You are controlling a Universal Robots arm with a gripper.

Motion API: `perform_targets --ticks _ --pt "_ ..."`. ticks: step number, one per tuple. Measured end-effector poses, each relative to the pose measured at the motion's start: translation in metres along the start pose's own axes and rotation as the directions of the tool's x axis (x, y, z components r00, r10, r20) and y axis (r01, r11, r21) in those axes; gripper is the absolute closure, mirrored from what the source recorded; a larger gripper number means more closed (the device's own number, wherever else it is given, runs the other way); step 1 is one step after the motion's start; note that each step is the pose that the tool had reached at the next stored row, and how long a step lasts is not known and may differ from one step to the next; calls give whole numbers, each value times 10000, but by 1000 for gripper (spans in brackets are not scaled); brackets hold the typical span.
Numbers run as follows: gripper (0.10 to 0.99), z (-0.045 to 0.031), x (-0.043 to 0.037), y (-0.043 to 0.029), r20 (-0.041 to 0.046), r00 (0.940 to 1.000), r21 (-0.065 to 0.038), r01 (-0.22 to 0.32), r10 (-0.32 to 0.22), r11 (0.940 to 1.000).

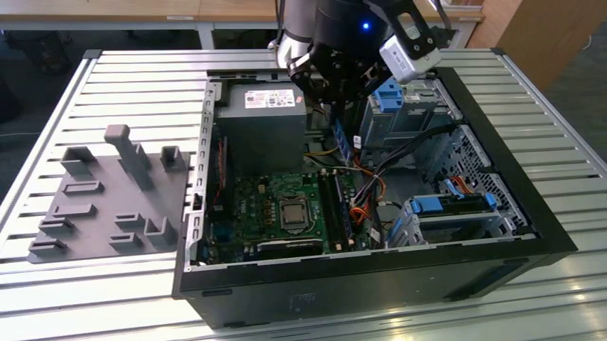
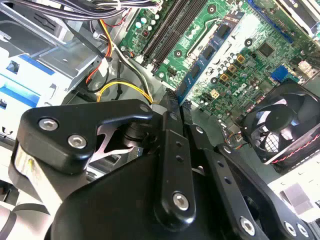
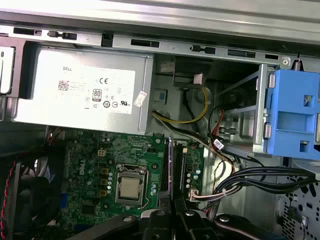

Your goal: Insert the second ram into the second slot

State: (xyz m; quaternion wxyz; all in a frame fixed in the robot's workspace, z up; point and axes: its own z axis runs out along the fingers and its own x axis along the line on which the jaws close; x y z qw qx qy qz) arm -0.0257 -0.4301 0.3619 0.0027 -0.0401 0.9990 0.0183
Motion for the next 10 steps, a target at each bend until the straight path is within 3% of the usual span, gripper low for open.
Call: perform_targets --ticks 10 --pt "949 53 4 -45 1 10000 1 -16 16 10000"
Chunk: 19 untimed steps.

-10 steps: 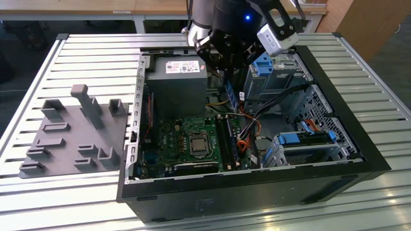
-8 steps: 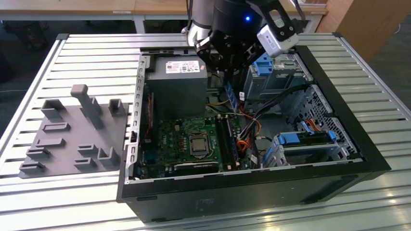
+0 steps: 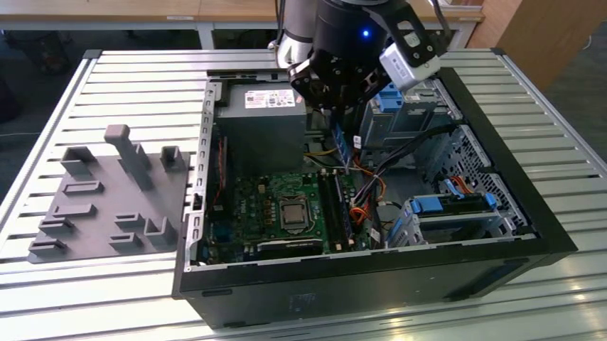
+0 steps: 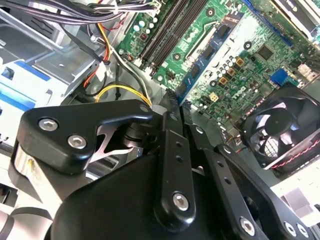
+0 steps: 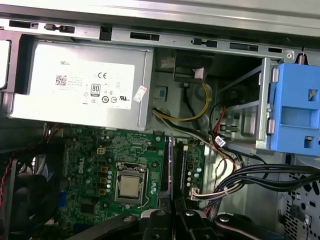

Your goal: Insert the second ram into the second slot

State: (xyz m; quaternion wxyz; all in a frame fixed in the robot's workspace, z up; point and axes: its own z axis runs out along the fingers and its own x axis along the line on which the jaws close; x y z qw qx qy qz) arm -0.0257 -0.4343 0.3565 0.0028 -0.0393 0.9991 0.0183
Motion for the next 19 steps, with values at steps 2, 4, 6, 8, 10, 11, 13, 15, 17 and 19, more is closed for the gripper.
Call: perform_targets --ticks 2,4,6,8,10,11,13,15,17,19 --pt "949 13 1 -2 0 10000 -1 -8 8 10000" --pt "949 28 0 -3 1 10000 0 -37 37 10000" --pt "949 43 1 -4 2 10000 0 -63 63 10000" --pt "949 56 1 -7 -8 9999 0 -144 144 9999" --pt "949 70 1 -11 -27 9997 -10 -225 225 9997" --pt "949 77 1 -12 -38 9997 -15 -258 258 9997" --pt "949 88 2 -13 -46 9996 -23 -270 270 9996" --pt "949 103 2 -16 -48 9996 -32 -270 270 9996" --pt "949 120 2 -18 -48 9996 -35 -270 270 9996" --pt "949 137 2 -20 -50 9996 -36 -270 269 9996"
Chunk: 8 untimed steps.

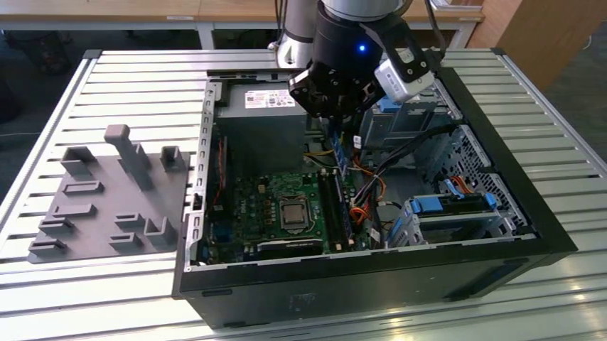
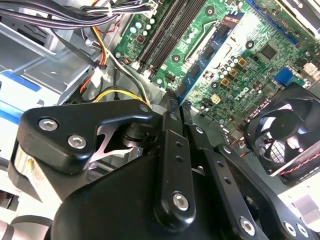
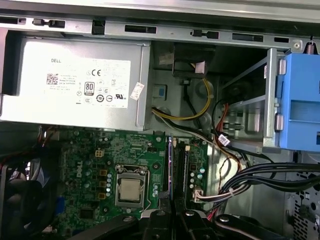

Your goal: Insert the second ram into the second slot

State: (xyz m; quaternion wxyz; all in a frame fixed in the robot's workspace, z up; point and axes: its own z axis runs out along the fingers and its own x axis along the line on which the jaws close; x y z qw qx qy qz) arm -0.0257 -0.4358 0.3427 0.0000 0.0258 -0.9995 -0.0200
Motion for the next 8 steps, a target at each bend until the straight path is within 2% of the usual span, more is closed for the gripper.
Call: perform_targets --ticks 8 --pt "949 73 0 -7 -2 10000 0 0 0 10000"
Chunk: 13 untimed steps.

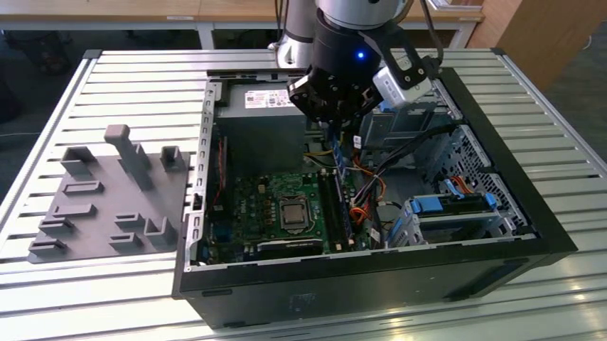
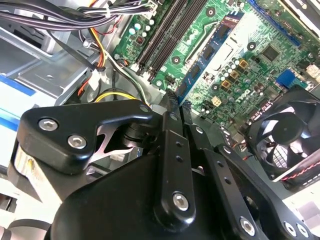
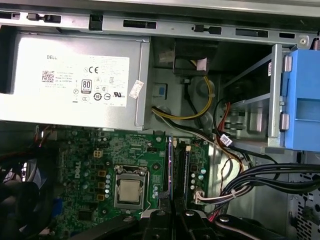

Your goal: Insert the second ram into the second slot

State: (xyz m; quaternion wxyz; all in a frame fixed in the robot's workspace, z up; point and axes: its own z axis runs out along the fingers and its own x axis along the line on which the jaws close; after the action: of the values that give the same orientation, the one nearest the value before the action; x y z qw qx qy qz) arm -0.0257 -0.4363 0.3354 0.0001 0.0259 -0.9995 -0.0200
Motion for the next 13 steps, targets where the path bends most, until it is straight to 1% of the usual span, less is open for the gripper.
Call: perform_targets --ticks 13 --pt "949 127 1 -18 -1 10000 1 -1 1 10000"
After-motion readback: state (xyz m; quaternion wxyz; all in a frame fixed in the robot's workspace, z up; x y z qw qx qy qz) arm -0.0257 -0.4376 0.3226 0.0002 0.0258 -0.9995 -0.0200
